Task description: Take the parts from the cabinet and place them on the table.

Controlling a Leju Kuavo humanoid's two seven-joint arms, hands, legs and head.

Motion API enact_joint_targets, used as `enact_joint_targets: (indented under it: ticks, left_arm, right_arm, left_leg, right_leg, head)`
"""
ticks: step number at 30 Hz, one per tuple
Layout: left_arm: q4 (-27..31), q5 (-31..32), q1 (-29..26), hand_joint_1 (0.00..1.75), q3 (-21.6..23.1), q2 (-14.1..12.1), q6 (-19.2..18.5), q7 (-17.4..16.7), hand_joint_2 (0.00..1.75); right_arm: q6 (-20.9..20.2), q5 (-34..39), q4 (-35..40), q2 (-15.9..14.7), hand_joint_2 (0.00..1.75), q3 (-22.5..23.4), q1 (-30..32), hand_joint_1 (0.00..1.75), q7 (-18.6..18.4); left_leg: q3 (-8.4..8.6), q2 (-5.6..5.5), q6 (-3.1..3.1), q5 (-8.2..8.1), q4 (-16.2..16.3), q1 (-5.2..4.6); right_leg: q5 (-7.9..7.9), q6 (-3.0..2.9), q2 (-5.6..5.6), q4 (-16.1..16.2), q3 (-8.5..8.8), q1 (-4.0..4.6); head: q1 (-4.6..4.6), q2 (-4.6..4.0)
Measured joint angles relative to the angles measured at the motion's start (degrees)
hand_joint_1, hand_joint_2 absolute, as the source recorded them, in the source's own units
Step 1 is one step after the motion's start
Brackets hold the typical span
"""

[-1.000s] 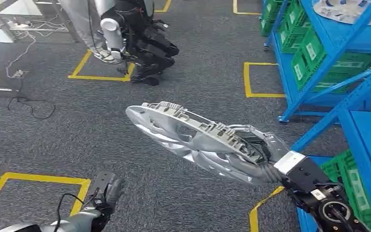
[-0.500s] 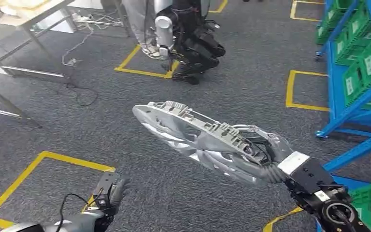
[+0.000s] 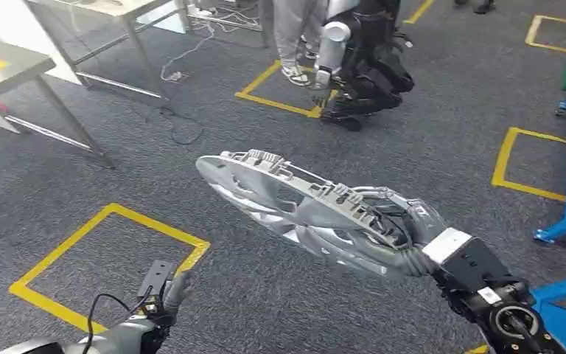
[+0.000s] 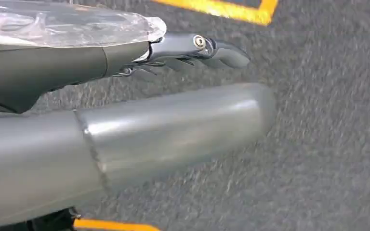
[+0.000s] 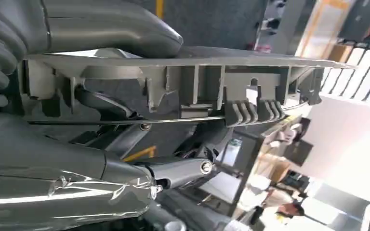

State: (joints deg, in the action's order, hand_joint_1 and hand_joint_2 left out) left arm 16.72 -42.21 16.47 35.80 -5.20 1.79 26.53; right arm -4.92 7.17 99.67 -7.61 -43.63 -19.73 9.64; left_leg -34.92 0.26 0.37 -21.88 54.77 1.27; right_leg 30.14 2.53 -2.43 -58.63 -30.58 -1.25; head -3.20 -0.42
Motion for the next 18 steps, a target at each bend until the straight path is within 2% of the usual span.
enact_joint_targets:
  ticks: [1,2,3,4,5,6,7,8,9,10,12,13,14,15,16,17,18]
  left_arm:
    - [0.00,0.00,0.20,0.00,0.00,0.02,0.00,0.00,0.00]
    - [0.00,0.00,0.24,0.00,0.00,0.02,0.02,0.00,0.00]
    - [0.00,0.00,0.18,0.00,0.00,0.04,0.02,0.00,0.00]
    - [0.00,0.00,0.13,0.00,0.00,0.07,0.02,0.00,0.00]
    - [0.00,0.00,0.12,0.00,0.00,0.07,0.02,0.00,0.00]
    - [0.00,0.00,0.13,0.00,0.00,0.09,0.02,0.00,0.00]
    - [0.00,0.00,0.15,0.00,0.00,0.13,0.02,0.00,0.00]
    - [0.00,0.00,0.16,0.00,0.00,0.22,0.02,0.00,0.00]
    - [0.00,0.00,0.21,0.00,0.00,0.35,0.02,0.00,0.00]
    - [0.00,0.00,0.24,0.00,0.00,0.35,0.02,-0.02,0.00]
    - [-0.02,0.00,-0.07,0.00,0.00,0.22,0.02,-0.04,0.00]
    - [-0.02,0.00,-0.29,0.00,0.00,0.03,0.02,-0.04,0.00]
    - [0.02,0.04,-0.44,0.00,0.00,0.20,0.02,-0.04,0.00]
    - [0.00,0.02,-0.22,0.00,0.00,0.00,0.02,-0.02,0.00]
    - [0.00,-0.02,0.07,0.00,0.00,0.15,0.02,0.00,0.00]
    - [0.00,-0.02,0.20,0.00,0.00,0.11,0.02,-0.02,0.00]
    - [0.00,-0.02,0.18,0.00,0.00,0.13,0.02,-0.02,0.00]
  right_arm:
    - [0.02,0.00,0.04,-0.04,1.75,0.09,0.05,1.75,-0.02]
    - [0.02,0.02,0.04,-0.15,1.75,0.11,0.05,1.75,-0.02]
    - [0.02,0.00,0.04,-0.26,1.75,0.11,0.09,1.75,-0.02]
    - [0.02,0.02,0.04,-0.31,1.75,0.11,0.16,1.75,-0.02]
    - [0.02,0.00,0.04,-0.31,1.75,0.11,0.22,1.75,-0.04]
    - [0.02,0.00,0.04,-0.33,1.75,0.13,0.24,1.75,-0.04]
    - [0.02,0.00,0.04,-0.33,1.75,0.13,0.23,1.75,-0.04]
    - [0.02,0.00,0.07,-0.33,1.75,0.17,0.21,1.75,-0.04]
    - [0.02,0.02,0.07,-0.35,1.75,0.17,0.23,1.75,-0.04]
    - [0.04,0.02,0.11,-0.35,1.75,0.22,0.18,1.75,0.02]
    - [0.00,0.00,0.13,-0.35,1.75,0.22,0.12,1.75,-0.02]
    - [0.00,0.00,0.20,-0.35,1.75,0.22,0.12,1.75,-0.02]
    - [0.00,0.00,0.22,-0.35,1.75,0.22,-0.03,1.75,-0.07]
    - [0.02,0.00,0.24,-0.35,1.75,0.24,0.10,1.75,-0.09]
    - [0.04,0.00,0.24,-0.35,1.75,0.26,0.04,1.75,-0.09]
    - [0.17,0.00,0.24,-0.37,1.75,0.28,0.07,1.75,-0.09]
    - [0.15,0.00,0.24,-0.35,1.75,0.28,0.06,1.75,-0.09]
  left_leg:
    - [0.00,-0.64,0.28,0.02,0.00,-0.04]
    - [-0.01,-1.42,0.35,-0.01,0.01,-0.19]
    - [0.03,-2.21,0.39,-0.02,0.02,-0.36]
    - [0.08,-3.12,0.40,-0.03,0.03,-0.49]
    - [0.18,-4.12,0.40,-0.04,0.06,-0.55]
    - [0.31,-5.16,0.39,-0.05,0.07,-0.56]
    - [0.48,-6.07,0.35,-0.07,0.07,-0.56]
    - [0.58,-6.96,0.27,-0.10,0.07,-0.49]
    - [0.31,-7.58,-0.01,-0.05,0.17,-0.74]
    - [0.06,-8.19,-0.24,0.05,0.34,-0.44]
    - [-0.45,-9.82,-1.25,0.57,-0.12,0.06]
    - [-0.50,-10.78,-1.74,0.84,-0.38,-0.42]
    - [-0.65,-7.52,-1.68,0.19,0.30,-0.38]
    - [-1.72,-3.94,-1.86,-1.40,2.48,-0.85]
    - [-3.77,-2.14,-2.07,-3.48,6.46,-0.68]
    - [-6.22,-1.27,-2.27,-5.55,11.37,-0.51]
    - [-8.43,-0.96,-2.48,-7.07,15.80,-0.36]
  right_leg:
    - [2.48,-0.03,1.32,-5.27,-2.43,0.11]
    - [4.60,-0.01,1.97,-10.86,-5.17,0.21]
    - [5.60,-0.08,2.16,-14.80,-7.29,0.21]
    - [5.22,-0.25,2.21,-16.19,-8.39,0.25]
    - [3.35,-0.55,2.31,-14.58,-8.07,0.31]
    - [0.20,-0.95,2.66,-10.10,-6.43,0.33]
    - [-2.93,-1.29,3.55,-4.73,-4.29,0.32]
    - [-5.53,-1.64,5.72,0.61,-2.25,0.31]
    - [-4.91,-1.88,8.48,1.99,-1.50,0.03]
    - [-4.74,-1.72,8.09,3.28,-1.07,0.00]
    - [-4.55,-1.77,6.86,3.08,-0.40,0.38]
    - [-4.85,-2.17,6.00,3.67,-0.10,-0.05]
    - [-5.22,-2.43,4.99,4.33,0.30,-0.22]
    - [-5.30,-2.69,4.19,4.53,0.40,-0.13]
    - [-5.30,-2.95,3.37,4.52,0.39,0.01]
    - [-5.26,-3.00,2.40,4.52,0.39,0.18]
    - [-5.19,-3.11,1.41,4.51,0.34,0.28]
  head:
    - [0.18,0.00]
    - [0.35,0.00]
    - [0.40,0.00]
    - [0.35,0.00]
    - [0.42,0.00]
    - [0.42,0.00]
    - [0.40,0.00]
    - [0.46,0.00]
    - [0.33,0.00]
    - [0.31,0.00]
    - [0.60,0.00]
    - [0.51,0.00]
    - [0.35,0.00]
    - [-0.24,0.00]
    - [-0.65,0.00]
    - [-0.76,0.00]
    - [-0.71,0.00]
